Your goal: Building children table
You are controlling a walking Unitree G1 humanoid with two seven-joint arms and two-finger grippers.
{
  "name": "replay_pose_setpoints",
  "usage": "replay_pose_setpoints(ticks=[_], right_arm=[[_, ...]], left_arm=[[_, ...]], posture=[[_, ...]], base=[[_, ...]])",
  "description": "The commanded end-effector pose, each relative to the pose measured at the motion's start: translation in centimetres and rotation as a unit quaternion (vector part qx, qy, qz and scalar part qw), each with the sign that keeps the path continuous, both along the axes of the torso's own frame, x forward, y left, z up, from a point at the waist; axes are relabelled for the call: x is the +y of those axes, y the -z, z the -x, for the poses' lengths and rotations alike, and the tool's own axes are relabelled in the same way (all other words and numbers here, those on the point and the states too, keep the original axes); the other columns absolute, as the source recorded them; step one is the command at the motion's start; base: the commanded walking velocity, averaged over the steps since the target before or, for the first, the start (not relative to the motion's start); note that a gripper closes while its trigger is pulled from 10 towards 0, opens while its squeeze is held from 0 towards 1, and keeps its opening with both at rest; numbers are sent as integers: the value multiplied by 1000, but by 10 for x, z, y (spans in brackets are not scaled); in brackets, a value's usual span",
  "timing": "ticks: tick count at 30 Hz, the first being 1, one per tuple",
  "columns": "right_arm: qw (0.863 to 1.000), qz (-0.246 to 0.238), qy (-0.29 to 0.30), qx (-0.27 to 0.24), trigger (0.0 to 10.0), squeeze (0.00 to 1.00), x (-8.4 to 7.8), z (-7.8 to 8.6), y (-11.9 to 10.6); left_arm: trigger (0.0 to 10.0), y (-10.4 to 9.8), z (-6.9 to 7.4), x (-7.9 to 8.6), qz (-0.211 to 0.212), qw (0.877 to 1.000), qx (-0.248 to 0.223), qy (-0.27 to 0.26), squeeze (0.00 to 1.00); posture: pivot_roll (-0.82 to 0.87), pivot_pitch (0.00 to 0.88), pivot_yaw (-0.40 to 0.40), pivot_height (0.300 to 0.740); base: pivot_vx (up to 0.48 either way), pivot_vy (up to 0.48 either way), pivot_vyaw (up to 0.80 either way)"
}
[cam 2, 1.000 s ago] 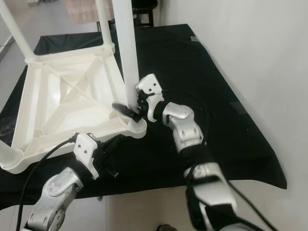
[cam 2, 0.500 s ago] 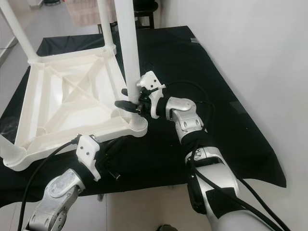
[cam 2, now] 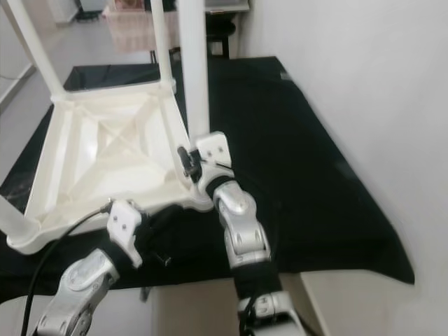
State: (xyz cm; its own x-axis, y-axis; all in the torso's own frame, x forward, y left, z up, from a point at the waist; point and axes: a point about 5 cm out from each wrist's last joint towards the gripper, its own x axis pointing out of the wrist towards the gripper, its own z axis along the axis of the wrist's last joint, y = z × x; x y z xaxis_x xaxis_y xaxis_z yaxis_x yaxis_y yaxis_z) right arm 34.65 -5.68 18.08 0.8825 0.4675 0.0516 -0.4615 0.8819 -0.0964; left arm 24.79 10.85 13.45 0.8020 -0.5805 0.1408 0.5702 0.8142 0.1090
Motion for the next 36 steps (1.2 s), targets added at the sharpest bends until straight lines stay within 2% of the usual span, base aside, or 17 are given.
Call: replay_pose_setpoints(ticks=[1, 2, 3, 6, 8, 9, 10, 11, 12, 14, 18, 19, 23, 25, 29, 32, 36], right_arm=[[999, -6, -28, 43, 10000, 0, 9, -1, 17], [999, -6, -28, 43, 10000, 0, 9, -1, 17], [998, -25, -46, 36, 10000, 1000, 14, -1, 12], [995, -61, -77, 12, 10000, 1000, 19, 3, -2], [994, -67, -82, 7, 10000, 1000, 16, 5, -5], [994, -70, -84, 5, 10000, 871, 14, 6, -7], [994, -70, -84, 5, 10000, 871, 14, 6, -7], [995, -68, -74, 5, 10000, 333, 8, 8, -8], [996, -64, -68, 0, 10000, 0, -1, 11, -9], [996, -59, -63, -7, 10000, 0, -19, 16, -8], [996, -51, -77, -6, 10000, 0, -32, 21, -3], [996, -6, -93, 8, 10000, 0, -48, 31, 12], [995, 10, -99, 16, 10000, 0, -61, 40, 17], [995, 10, -96, 18, 10000, 0, -64, 41, 17], [996, 30, -86, 23, 10000, 0, -72, 43, 19], [995, 31, -87, 23, 10000, 0, -73, 43, 19], [993, 52, -101, 28, 10000, 0, -80, 45, 21]], left_arm=[[10000, 3, 0, 2, -3, 1000, 6, -3, 0], [10000, 3, 0, 2, -3, 1000, 6, -3, 0], [10000, 2, 0, 3, -3, 1000, 4, -10, 0], [10000, 1, -2, 6, 12, 1000, 7, -25, 0], [10000, -1, -5, 10, 26, 999, 9, -37, 0], [10000, -2, -7, 13, 35, 998, 11, -45, 0], [10000, -2, -7, 13, 35, 998, 11, -45, 0], [10000, -4, -10, 17, 45, 997, 11, -64, 0], [10000, -8, -14, 24, 58, 994, 8, -93, 0], [10000, -16, -19, 35, 86, 988, 5, -131, 0], [10000, -23, -21, 43, 114, 982, -2, -154, 0], [10000, -27, -22, 55, 132, 973, -5, -190, 0], [10000, -24, -23, 65, 167, 957, 20, -235, 0], [10000, -22, -23, 67, 170, 955, 28, -243, 0], [10000, -9, -22, 62, 128, 957, 69, -252, 0], [10000, -8, -22, 62, 125, 957, 71, -252, 0], [10000, -2, -22, 61, 114, 954, 98, -260, 0]], posture=[[75, 89, -17, 740], [75, 89, -17, 740], [74, 88, -15, 740], [71, 85, -15, 740], [60, 83, -12, 740], [60, 83, -12, 740], [60, 83, -12, 740], [50, 82, -8, 740], [46, 82, -8, 740], [43, 84, -9, 740], [26, 90, -13, 740], [12, 93, -10, 740], [-2, 95, -4, 740], [-4, 96, 0, 740], [-2, 99, 6, 740], [-2, 99, 6, 740], [0, 102, 1, 740]], base=[[0, 0, 0], [0, 0, 0], [0, 0, 0], [0, 0, 0], [0, 0, 0], [0, 0, 0], [0, 0, 0], [0, 0, 0], [0, 0, 0], [0, 0, 0], [0, 0, 0], [0, 0, 0], [0, 0, 0], [0, 0, 0], [0, 0, 0], [0, 0, 0], [0, 0, 0]])
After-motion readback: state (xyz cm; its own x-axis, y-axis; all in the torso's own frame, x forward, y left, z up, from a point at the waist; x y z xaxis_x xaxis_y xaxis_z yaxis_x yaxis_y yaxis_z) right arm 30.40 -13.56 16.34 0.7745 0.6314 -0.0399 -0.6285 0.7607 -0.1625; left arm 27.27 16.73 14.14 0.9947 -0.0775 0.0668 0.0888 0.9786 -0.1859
